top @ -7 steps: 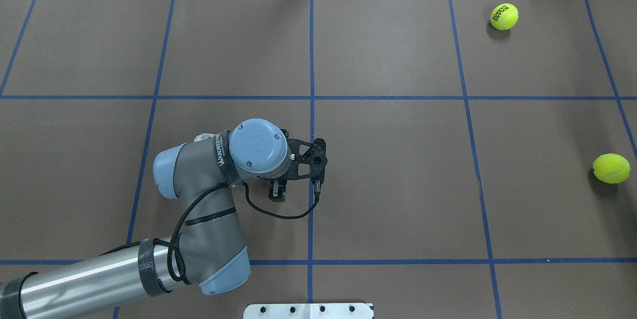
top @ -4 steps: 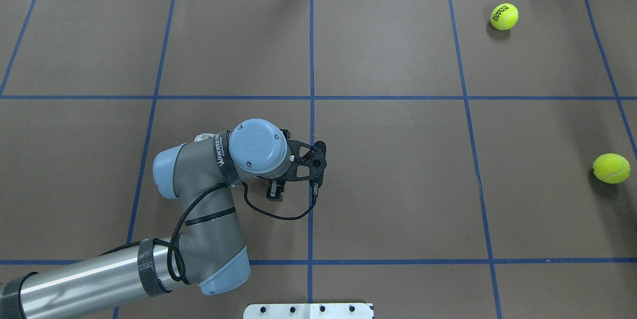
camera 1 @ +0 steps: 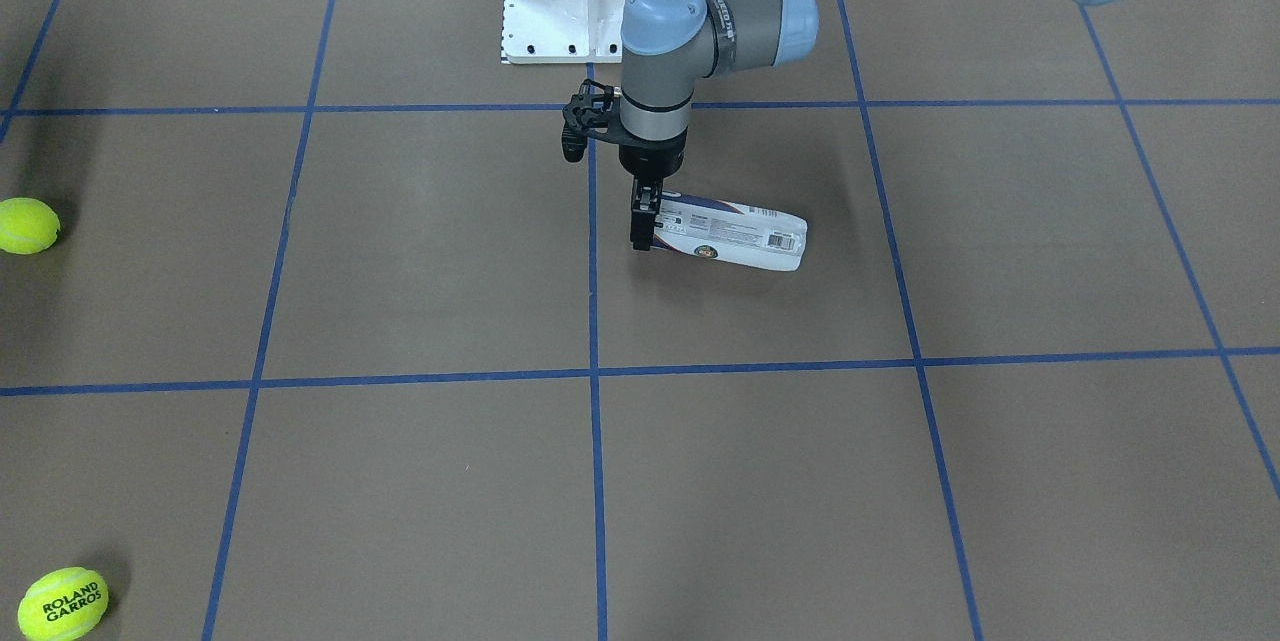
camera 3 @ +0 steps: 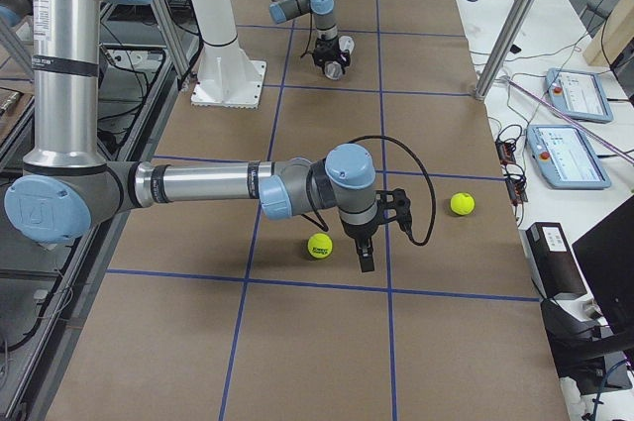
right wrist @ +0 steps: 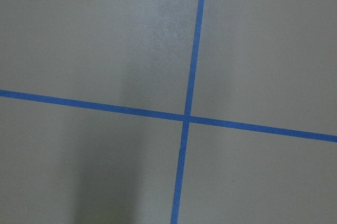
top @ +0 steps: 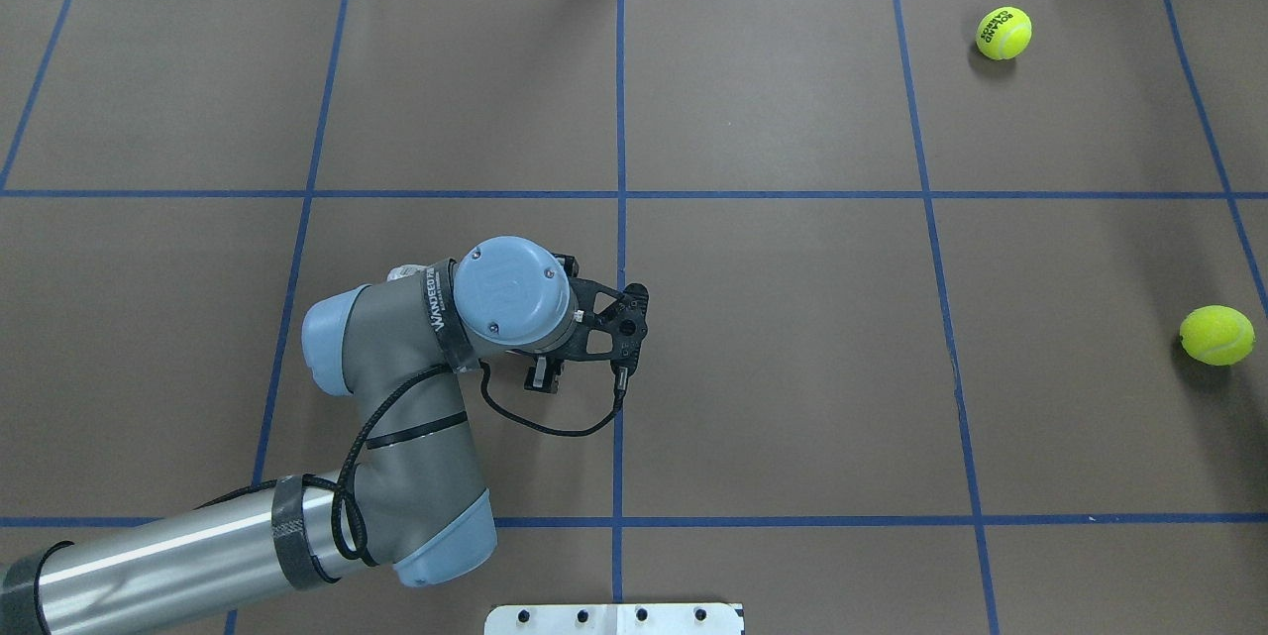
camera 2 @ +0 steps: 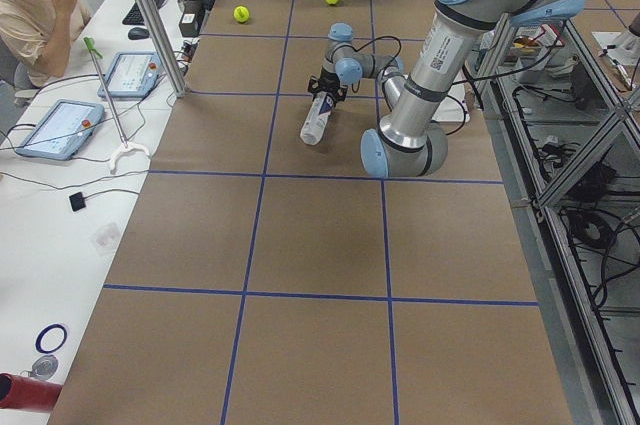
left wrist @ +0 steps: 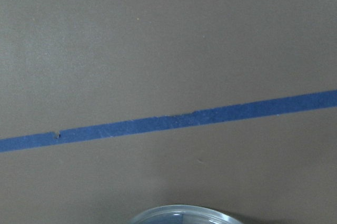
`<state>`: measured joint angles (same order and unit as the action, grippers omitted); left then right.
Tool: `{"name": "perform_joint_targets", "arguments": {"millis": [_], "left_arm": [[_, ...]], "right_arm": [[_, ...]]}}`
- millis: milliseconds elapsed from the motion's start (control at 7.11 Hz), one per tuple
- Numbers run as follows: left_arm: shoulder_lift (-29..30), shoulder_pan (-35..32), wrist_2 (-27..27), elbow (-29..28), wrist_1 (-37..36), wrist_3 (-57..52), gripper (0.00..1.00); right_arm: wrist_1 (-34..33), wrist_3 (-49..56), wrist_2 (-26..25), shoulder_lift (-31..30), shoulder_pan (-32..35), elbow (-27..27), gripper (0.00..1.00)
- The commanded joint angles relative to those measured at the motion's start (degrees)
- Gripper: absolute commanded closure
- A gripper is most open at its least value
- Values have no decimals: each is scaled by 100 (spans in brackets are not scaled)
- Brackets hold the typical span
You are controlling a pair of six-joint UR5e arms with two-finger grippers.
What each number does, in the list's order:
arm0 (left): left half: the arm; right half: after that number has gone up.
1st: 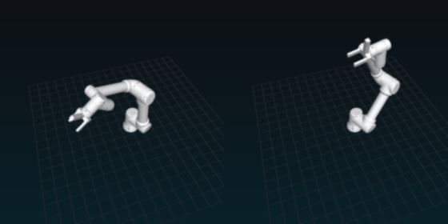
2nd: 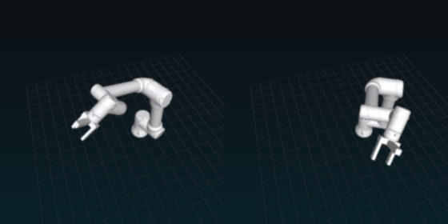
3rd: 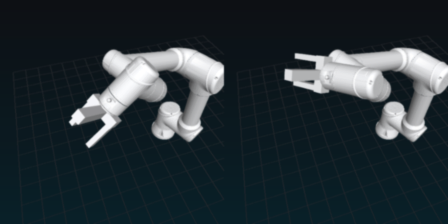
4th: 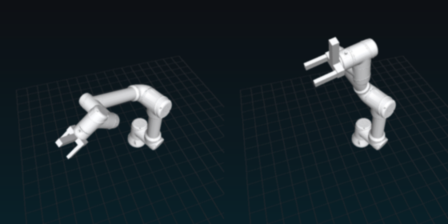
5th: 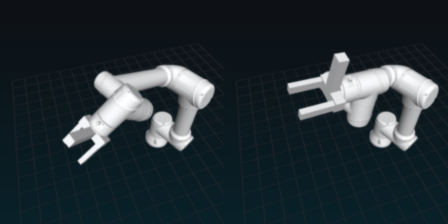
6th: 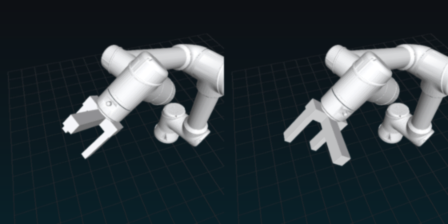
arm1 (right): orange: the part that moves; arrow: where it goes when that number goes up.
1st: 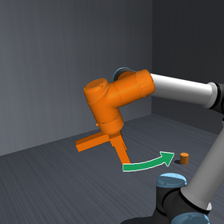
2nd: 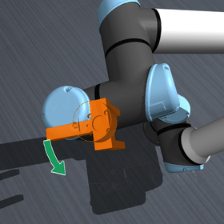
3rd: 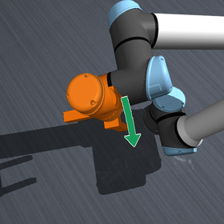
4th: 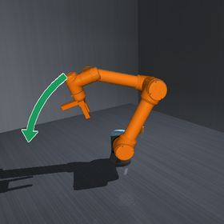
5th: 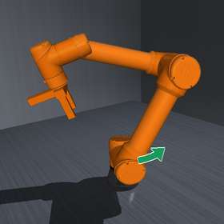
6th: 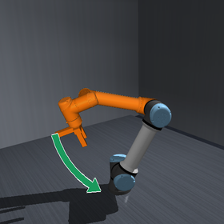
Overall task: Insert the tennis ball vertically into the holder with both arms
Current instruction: 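Close the left gripper around the can's body, then lift the can with the left gripper and turn it upright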
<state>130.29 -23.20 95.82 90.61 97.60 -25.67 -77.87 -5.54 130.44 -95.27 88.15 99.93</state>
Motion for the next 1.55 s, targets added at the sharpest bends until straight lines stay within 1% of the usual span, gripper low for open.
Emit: {"name": "perform_joint_targets", "arguments": {"millis": [0, 141, 281, 422, 703, 844, 985, 1125, 1266, 1407], "left_arm": [[49, -9, 33, 202, 31, -9, 14], [40, -17, 33, 247, 31, -9, 22], [75, -44, 33, 369, 75, 44, 21], [258, -218, 94, 605, 119, 105, 21], [514, -761, 1083, 634, 224, 308, 24], [541, -1104, 1497, 634, 486, 412, 24], [541, -1420, 1945, 599, 1071, 805, 24], [541, -1580, 2245, 564, 1721, 1374, 23], [541, -1599, 2274, 555, 2371, 1937, 22], [541, -1608, 2266, 442, 3291, 2586, 23]], "right_arm": [[0, 0, 7, 0, 0, 0, 0], [0, 0, 7, 0, 0, 9, 0], [0, -9, 7, 8, 0, 0, 0], [0, -9, 7, 9, 0, 9, 0], [0, -9, 7, 17, -9, 0, 0], [0, -9, 7, 17, 0, 9, 0], [0, -9, 25, 52, 0, 9, 0], [0, -9, 25, 53, 0, 9, 0], [0, -9, 25, 53, 0, 0, 0], [0, -9, 25, 61, 0, 0, 0]]}}
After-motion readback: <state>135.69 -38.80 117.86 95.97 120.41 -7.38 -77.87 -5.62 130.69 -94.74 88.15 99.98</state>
